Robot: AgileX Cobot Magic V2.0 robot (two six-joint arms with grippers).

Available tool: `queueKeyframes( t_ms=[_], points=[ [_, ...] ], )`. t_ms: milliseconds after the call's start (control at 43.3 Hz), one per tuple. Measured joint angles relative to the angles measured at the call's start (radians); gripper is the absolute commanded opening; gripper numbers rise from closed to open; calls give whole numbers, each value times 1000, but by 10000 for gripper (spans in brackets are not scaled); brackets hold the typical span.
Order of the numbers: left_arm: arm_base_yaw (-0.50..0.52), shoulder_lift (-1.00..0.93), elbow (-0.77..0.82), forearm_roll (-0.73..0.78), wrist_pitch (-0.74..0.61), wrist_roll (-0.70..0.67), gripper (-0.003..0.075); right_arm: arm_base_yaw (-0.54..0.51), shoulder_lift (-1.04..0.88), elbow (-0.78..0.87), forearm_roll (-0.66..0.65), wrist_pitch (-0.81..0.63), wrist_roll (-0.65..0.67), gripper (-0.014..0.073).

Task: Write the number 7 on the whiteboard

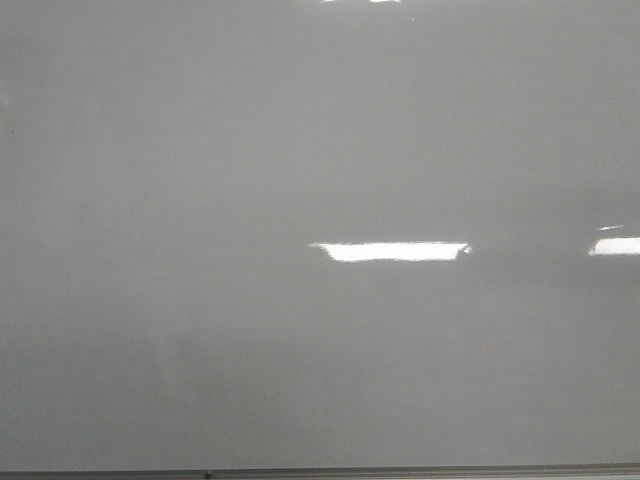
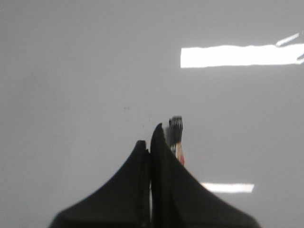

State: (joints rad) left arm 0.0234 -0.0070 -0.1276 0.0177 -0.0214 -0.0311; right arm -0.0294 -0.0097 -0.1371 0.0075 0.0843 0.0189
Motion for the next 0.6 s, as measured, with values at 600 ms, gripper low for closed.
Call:
queueKeyframes(
  t_ms=[600],
  points=[
    [0,337,-584,6,480,0,-21,0,313,-564,0,446,0,-68]
  ],
)
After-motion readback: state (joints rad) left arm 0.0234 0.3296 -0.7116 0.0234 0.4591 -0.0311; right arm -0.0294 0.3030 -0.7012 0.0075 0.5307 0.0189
